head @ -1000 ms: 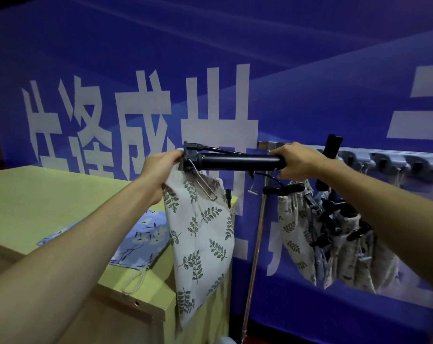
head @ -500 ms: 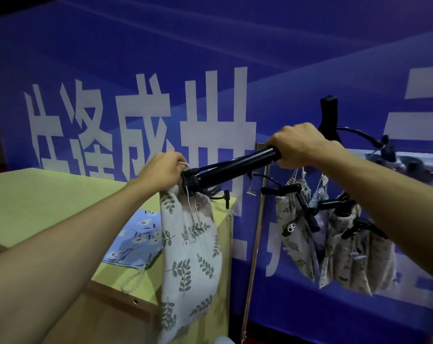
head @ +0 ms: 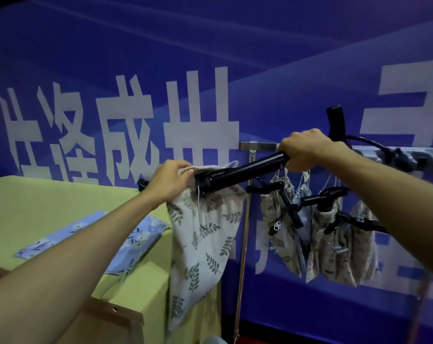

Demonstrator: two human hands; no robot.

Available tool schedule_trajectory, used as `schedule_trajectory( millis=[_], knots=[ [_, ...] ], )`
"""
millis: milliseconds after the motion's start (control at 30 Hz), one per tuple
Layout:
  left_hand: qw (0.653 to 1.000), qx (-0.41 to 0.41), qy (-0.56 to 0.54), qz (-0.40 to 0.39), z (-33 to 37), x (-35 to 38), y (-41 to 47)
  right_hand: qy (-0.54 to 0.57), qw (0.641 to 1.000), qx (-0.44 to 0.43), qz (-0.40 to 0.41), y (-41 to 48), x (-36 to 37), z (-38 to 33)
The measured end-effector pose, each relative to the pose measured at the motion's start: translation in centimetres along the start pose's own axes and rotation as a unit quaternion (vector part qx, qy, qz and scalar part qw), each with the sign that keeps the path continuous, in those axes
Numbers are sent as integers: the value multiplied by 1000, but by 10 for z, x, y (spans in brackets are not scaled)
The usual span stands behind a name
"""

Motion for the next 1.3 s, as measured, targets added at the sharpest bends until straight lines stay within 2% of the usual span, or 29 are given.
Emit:
schedule_trajectory(
  millis=[67, 133, 200, 367, 567, 767, 833, 967, 1100, 1200, 1300],
  knots=[
    [995, -24, 95, -13, -17, 10, 0, 14, 1000, 14, -7, -1, 5, 4],
    [995, -9, 104, -6, -15, 18, -1, 31, 999, 16, -16, -1, 10, 3],
    [997, 6, 72, 20, -9, 20, 1, 44, 999, 16, -24, -1, 14, 1],
    [992, -28, -83, 92, -20, -1, 11, 43, 999, -4, -32, -3, 20, -5],
    [998, 35, -59, -10, 27, 25, 2, 3, 999, -38, -3, 4, 8, -21],
    [972, 61, -216, -73, 56, 32, -6, 13, 997, -57, -56, 5, 15, -26],
    [976, 51, -200, -68, 50, 29, -4, 11, 996, -61, -65, 3, 15, -27],
    [999, 36, -28, -22, 22, 19, -5, 31, 996, -38, -71, 3, 16, -14],
    [998, 5, -43, -35, 7, 26, -8, 30, 996, -26, -84, 5, 15, -9],
    [997, 28, -44, -53, 19, 36, -11, 16, 995, -34, -97, 5, 13, -14],
    [992, 70, -94, -36, 51, 40, -13, 16, 992, -45, -114, 8, 12, -26]
  ],
)
Point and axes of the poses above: each hand's wrist, its own y-axis towards the middle knuckle, its own x-axis out of the palm, z = x × y, the point moved 9 cm from there along y, towards the middle knuckle, and after that the axes turned 9 degrees about -y, right-handed, at the moved point
